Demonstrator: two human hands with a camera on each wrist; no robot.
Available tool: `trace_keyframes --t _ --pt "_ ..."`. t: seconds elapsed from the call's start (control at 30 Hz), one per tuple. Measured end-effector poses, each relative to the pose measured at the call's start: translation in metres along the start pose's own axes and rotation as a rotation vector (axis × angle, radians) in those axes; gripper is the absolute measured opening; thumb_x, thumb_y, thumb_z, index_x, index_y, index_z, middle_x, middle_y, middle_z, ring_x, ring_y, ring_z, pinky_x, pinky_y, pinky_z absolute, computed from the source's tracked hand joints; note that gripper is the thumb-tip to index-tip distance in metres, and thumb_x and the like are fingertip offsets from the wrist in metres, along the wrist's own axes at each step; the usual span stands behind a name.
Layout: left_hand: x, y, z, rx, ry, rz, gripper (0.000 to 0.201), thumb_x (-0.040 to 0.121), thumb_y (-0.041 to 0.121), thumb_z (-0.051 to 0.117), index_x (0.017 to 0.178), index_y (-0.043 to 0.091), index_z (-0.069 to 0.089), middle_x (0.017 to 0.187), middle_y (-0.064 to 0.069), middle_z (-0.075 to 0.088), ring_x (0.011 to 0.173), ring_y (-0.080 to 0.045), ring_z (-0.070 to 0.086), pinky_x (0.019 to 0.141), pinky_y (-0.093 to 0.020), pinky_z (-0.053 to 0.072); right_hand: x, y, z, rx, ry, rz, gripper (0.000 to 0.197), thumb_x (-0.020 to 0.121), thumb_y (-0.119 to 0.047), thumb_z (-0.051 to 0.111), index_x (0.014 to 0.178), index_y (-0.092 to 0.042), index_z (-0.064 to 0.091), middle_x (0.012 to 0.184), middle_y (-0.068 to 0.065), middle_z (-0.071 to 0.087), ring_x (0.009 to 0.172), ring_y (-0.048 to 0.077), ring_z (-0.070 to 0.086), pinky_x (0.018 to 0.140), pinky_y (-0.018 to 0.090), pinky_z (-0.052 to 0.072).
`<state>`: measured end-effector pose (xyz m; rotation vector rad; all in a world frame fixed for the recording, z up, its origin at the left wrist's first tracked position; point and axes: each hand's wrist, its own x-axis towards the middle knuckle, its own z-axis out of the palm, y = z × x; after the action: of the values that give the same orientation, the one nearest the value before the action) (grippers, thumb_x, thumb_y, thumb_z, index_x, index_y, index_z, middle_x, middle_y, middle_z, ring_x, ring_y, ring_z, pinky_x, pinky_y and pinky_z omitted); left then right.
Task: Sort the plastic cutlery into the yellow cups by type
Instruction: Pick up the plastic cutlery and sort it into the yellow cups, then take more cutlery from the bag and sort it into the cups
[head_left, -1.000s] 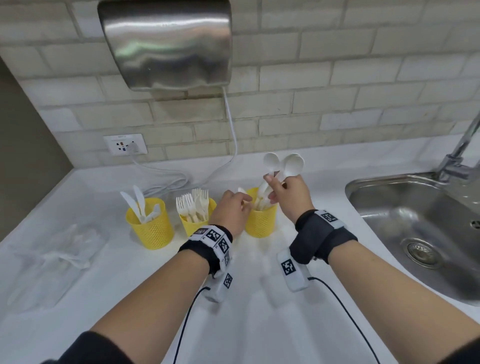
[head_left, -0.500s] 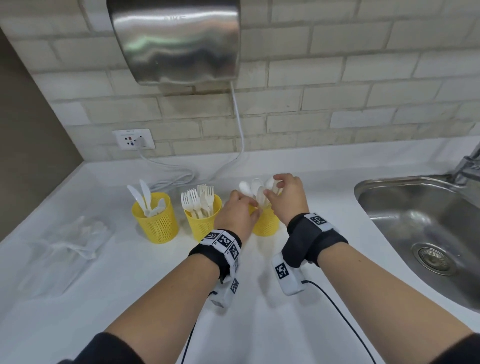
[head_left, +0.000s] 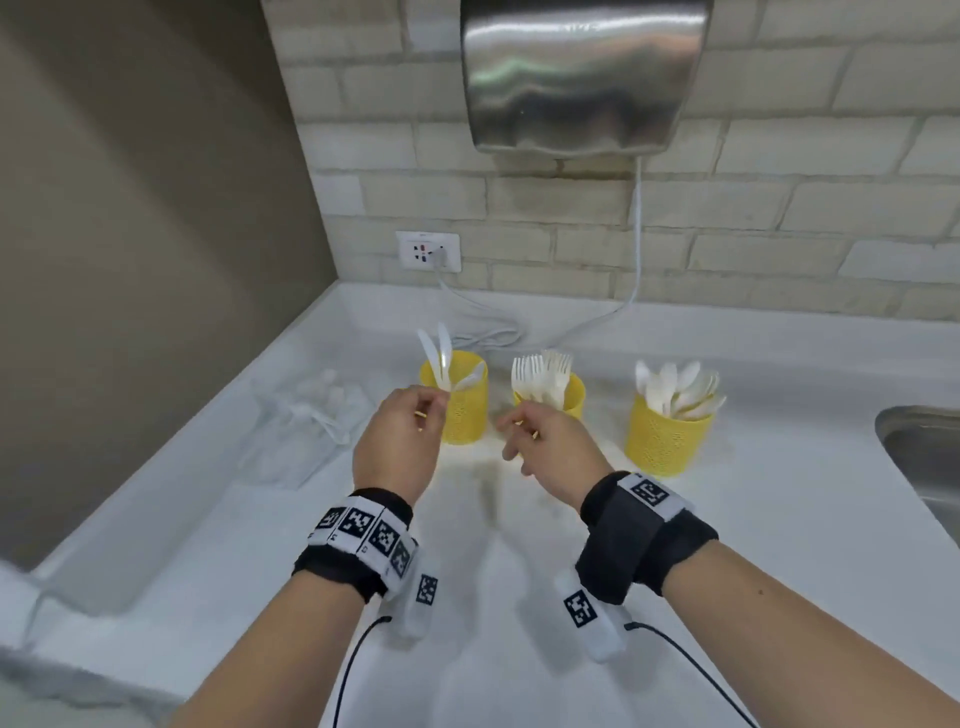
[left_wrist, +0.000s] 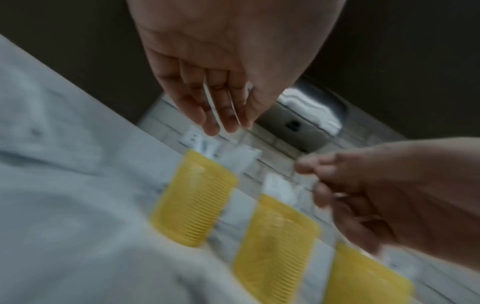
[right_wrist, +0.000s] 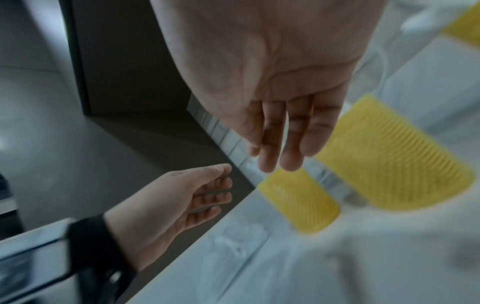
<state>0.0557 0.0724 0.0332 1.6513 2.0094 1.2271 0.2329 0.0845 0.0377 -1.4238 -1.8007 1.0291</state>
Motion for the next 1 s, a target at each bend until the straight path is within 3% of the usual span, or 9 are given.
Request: trace_keyframes --t 0.1,0.17,0.33,0.43,0.6,0.7,0.77,0.9,1.0 --pt "0.018 -0.059 -0.039 0.152 0.049 -0.100 0.018 0.095 0.028 0.050 0.106 0.032 0.063 0.108 0.006 0.058 0.102 -0.014 0.057 0.080 -0.030 0.045 -0.014 0.000 0.048 -0.023 -0.231 0.003 0.018 0.094 -0.017 0.049 0.092 -0.028 0.064 0.078 -0.010 0.065 0.061 0.013 0.055 0.062 0.031 0.050" --pt "0.032 -0.091 -0.057 0.315 0.028 -0.186 0.027 0.095 0.028 0.050 0.121 0.025 0.059 0.123 -0.001 0.052 0.121 -0.021 0.045 0.088 -0.038 0.045 -0.029 0.005 0.078 0.005 -0.374 0.038 0.018 0.091 -0.016 0.051 0.089 -0.027 0.065 0.077 -0.011 0.063 0.062 0.010 0.054 0.059 0.026 0.047" --pt "0.064 -0.138 -0.074 0.503 -0.203 -0.386 0.060 0.096 0.044 0.046 0.146 0.014 0.031 0.147 -0.012 0.034 0.137 -0.029 0.027 0.105 -0.046 0.037 -0.060 0.020 0.135 -0.026 -0.512 0.088 0.020 0.084 -0.023 0.052 0.083 -0.037 0.066 0.076 -0.012 0.065 0.066 0.003 0.055 0.072 0.026 0.050" --pt "0.071 -0.152 -0.070 0.537 -0.330 -0.372 0.057 0.099 0.043 0.039 0.147 0.013 0.032 0.147 -0.013 0.040 0.136 -0.032 0.032 0.109 -0.042 0.031 -0.064 0.017 0.151 -0.017 -0.445 0.071 0.018 0.082 -0.029 0.050 0.084 -0.039 0.065 0.083 -0.007 0.069 0.071 0.005 0.058 0.076 0.026 0.050" --pt "0.049 -0.143 -0.066 0.276 -0.258 -0.296 0.037 0.096 0.016 0.039 0.132 0.015 0.049 0.127 -0.011 0.056 0.122 -0.032 0.043 0.102 -0.040 0.039 -0.058 0.010 0.160 0.034 -0.295 0.074 0.024 0.091 -0.021 0.047 0.087 -0.036 0.064 0.089 -0.004 0.067 0.079 0.010 0.059 0.078 0.025 0.050" --pt "0.021 -0.138 -0.073 0.138 -0.266 -0.237 0.028 0.093 0.019 0.046 0.119 0.017 0.054 0.106 -0.012 0.060 0.100 -0.030 0.055 0.088 -0.038 0.048 -0.055 0.008 0.162 0.003 -0.178 0.030 0.017 0.094 -0.023 0.050 0.100 -0.031 0.064 0.082 -0.012 0.057 0.068 0.004 0.052 0.072 0.023 0.047" --pt "-0.001 -0.135 -0.080 0.105 -0.295 -0.184 0.026 0.092 0.024 0.052 0.116 0.014 0.058 0.099 -0.014 0.061 0.085 -0.025 0.054 0.078 -0.032 0.044 -0.055 0.003 0.163 -0.021 -0.064 -0.033 0.016 0.095 -0.026 0.052 0.108 -0.030 0.060 0.085 -0.014 0.052 0.064 0.005 0.050 0.072 0.023 0.047" --pt "-0.038 -0.121 -0.082 0.046 -0.382 -0.036 0.030 0.091 0.038 0.057 0.103 0.012 0.063 0.081 0.000 0.055 0.079 -0.019 0.052 0.071 -0.027 0.037 -0.055 -0.008 0.162 -0.102 0.067 -0.218 0.030 0.096 -0.026 0.052 0.127 -0.025 0.052 0.115 -0.011 0.044 0.069 0.010 0.054 0.074 0.023 0.047" --pt "-0.056 -0.108 -0.077 -0.081 -0.428 -0.010 0.023 0.094 0.039 0.055 0.087 0.017 0.062 0.074 0.004 0.053 0.071 -0.015 0.051 0.067 -0.025 0.037 -0.056 -0.008 0.158 -0.130 0.099 -0.244 0.030 0.097 -0.031 0.053 0.126 -0.027 0.054 0.110 -0.013 0.047 0.070 -0.002 0.050 0.070 0.016 0.044"
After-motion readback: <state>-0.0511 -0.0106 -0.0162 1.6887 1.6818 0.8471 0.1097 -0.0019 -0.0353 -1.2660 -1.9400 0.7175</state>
